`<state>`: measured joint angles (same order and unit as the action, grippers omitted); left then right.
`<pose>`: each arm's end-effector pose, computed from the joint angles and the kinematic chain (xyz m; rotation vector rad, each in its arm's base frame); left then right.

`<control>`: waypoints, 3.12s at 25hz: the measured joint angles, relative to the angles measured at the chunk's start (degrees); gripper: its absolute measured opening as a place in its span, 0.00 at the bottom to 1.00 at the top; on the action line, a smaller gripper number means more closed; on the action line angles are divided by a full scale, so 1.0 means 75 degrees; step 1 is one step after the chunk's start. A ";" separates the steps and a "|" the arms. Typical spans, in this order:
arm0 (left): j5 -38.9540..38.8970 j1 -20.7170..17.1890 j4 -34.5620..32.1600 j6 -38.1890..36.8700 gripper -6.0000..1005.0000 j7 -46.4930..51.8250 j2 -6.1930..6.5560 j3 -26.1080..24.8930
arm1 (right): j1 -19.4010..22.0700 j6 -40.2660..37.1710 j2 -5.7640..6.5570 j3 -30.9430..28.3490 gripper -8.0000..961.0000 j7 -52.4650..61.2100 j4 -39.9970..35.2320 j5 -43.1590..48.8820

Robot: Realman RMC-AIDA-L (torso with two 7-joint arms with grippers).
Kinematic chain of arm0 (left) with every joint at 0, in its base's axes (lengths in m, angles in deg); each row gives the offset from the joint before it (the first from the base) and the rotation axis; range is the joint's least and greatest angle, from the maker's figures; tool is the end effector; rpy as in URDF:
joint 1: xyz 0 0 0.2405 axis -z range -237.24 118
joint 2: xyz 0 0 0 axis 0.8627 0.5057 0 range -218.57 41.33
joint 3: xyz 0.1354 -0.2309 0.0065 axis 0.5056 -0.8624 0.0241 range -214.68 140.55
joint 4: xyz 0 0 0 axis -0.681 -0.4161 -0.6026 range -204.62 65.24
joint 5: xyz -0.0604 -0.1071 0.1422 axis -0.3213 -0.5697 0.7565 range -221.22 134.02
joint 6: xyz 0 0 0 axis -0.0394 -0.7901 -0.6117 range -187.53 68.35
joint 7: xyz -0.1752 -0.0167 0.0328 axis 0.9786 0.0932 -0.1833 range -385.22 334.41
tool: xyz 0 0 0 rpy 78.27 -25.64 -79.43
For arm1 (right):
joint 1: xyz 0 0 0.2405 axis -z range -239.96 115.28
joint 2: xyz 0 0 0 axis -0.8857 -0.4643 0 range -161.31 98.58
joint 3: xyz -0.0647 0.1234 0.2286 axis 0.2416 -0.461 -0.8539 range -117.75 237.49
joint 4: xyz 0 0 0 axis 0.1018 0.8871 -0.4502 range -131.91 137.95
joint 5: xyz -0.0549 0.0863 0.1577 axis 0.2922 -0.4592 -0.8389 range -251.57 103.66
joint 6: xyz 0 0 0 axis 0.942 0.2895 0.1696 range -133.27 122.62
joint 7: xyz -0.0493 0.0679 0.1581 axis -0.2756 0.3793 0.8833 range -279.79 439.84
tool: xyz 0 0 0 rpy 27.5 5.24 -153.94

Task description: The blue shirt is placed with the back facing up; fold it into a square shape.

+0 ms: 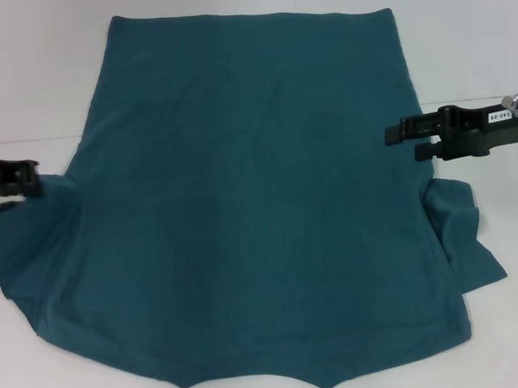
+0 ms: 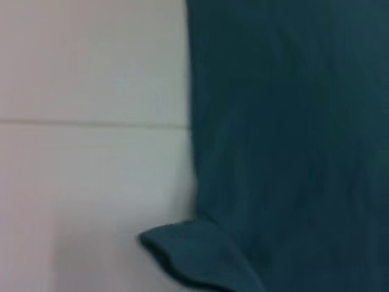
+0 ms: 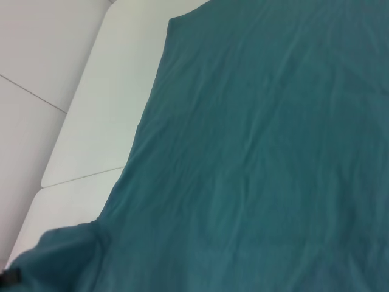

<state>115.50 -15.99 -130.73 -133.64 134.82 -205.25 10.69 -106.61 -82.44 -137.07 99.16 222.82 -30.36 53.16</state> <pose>-0.2573 0.4351 0.0432 -1.9377 -1.4630 0.0270 0.2525 0.4296 0.0439 -2.1490 1.7421 0.4884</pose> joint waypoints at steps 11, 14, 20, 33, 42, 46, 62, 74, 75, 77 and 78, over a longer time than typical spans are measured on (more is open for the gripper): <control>0.0003 0.0988 0.0723 -0.0039 0.01 0.0528 -0.0331 0.0004 | -0.0003 -0.0001 -0.0072 0.0009 0.86 -0.0058 0.0005 0.0009; -0.0005 0.1269 0.1340 0.0277 0.02 0.0533 -0.0351 -0.0024 | -0.0003 0.0001 -0.0078 0.0007 0.85 -0.0048 0.0007 0.0008; -0.0066 0.1586 0.2251 0.1092 0.05 0.0613 -0.0353 -0.0066 | -0.0003 -0.0016 -0.0120 0.0011 0.85 -0.0048 0.0011 0.0003; -0.0680 0.1466 0.2717 0.1673 0.12 -0.0198 -0.0378 -0.0085 | 0.0068 -0.0047 -0.0117 0.0012 0.85 -0.0076 0.0011 0.0009; -0.1794 0.0259 0.1209 0.0410 0.39 -0.0665 -0.0363 -0.0245 | 0.0050 -0.0060 -0.0095 0.0152 0.85 -0.0249 -0.0070 0.0008; -0.3510 -0.0663 0.1271 -0.0944 0.54 -0.1623 -0.0111 -0.0733 | 0.0053 -0.0024 -0.0067 0.0291 0.85 -0.0436 -0.0088 0.0022; -0.4750 -0.2377 0.1862 -0.3260 0.87 -0.6371 -0.0699 -0.1341 | 0.0451 -0.0235 -0.0448 0.0182 0.85 -0.1717 -0.1077 -0.0365; -0.4776 -0.2307 0.1973 -0.2745 0.87 -0.6273 -0.0729 -0.1353 | 0.1170 -0.1166 0.0375 -0.0001 0.84 0.0190 -0.1350 0.0133; -0.4777 -0.2296 0.1999 -0.2702 0.87 -0.6268 -0.0731 -0.1352 | 0.1279 -0.1151 0.0443 -0.0040 0.84 0.0280 -0.1350 0.0181; -0.4779 -0.2279 0.2030 -0.2661 0.87 -0.6268 -0.0741 -0.1352 | 0.1469 -0.1072 0.0529 -0.0111 0.84 0.0340 -0.1319 0.0315; -0.4781 -0.2273 0.2033 -0.2646 0.87 -0.6267 -0.0748 -0.1353 | 0.1530 -0.1000 0.0529 -0.0125 0.84 0.0316 -0.1311 0.0391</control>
<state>79.64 -33.04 -115.49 -153.48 87.81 -210.85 0.55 -95.14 -89.94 -133.10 98.22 225.20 -40.20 56.09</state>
